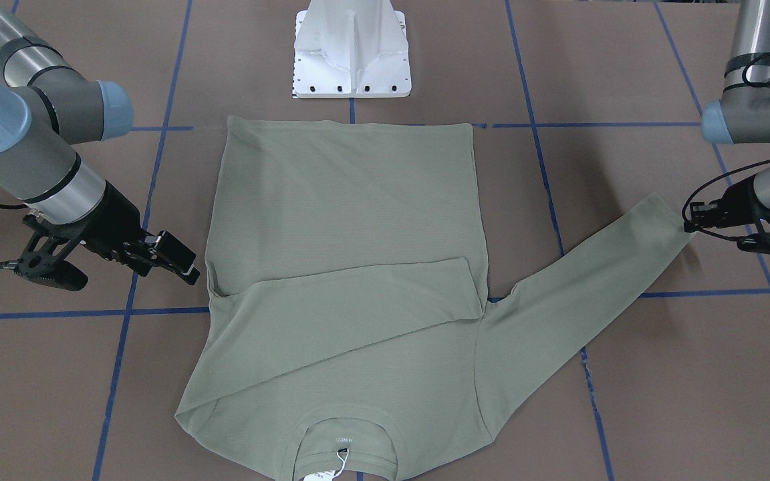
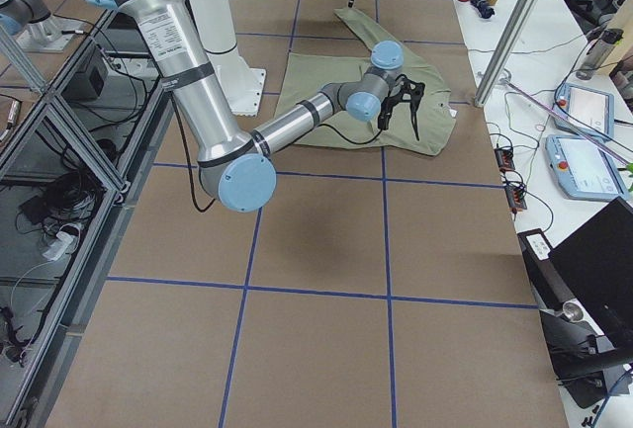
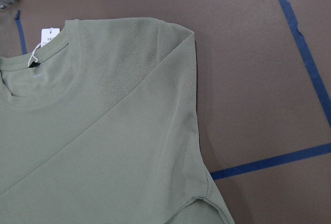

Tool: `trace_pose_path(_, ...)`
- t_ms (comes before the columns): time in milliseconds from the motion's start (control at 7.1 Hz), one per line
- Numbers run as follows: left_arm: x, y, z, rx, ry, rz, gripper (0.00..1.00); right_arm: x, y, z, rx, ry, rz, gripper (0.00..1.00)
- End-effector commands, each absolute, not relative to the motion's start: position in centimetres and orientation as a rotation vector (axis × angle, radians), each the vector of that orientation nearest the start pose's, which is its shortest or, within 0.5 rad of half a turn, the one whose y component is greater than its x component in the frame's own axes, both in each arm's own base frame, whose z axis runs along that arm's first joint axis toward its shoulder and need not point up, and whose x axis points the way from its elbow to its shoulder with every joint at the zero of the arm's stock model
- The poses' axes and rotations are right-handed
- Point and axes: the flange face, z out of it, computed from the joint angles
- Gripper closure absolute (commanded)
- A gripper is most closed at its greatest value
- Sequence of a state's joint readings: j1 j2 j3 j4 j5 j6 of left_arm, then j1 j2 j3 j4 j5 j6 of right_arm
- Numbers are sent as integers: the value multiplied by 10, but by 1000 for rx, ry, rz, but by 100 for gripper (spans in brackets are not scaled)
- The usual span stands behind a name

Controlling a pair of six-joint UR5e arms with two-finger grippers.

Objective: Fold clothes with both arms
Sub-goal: 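Release the sleeve and raise the right gripper while the left gripper nears the other cuff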

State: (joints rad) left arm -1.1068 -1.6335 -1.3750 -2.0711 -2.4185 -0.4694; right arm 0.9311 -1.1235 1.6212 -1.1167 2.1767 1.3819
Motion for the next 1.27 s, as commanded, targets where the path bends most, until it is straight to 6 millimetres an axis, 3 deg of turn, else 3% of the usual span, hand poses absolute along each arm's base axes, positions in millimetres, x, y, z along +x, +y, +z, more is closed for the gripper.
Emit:
trace_pose_path(0,181,-495,672,-75,890,151,59,-327,-569,327,15,-1079,384,1)
trace_pose_path(282,183,-495,673,-81,890,150,51,-326,-569,326,17,-1080,384,1)
trace_pose_path(1127,188,-499,672,-86,887,147,47,-323,-566,328,19,-1079,387,1)
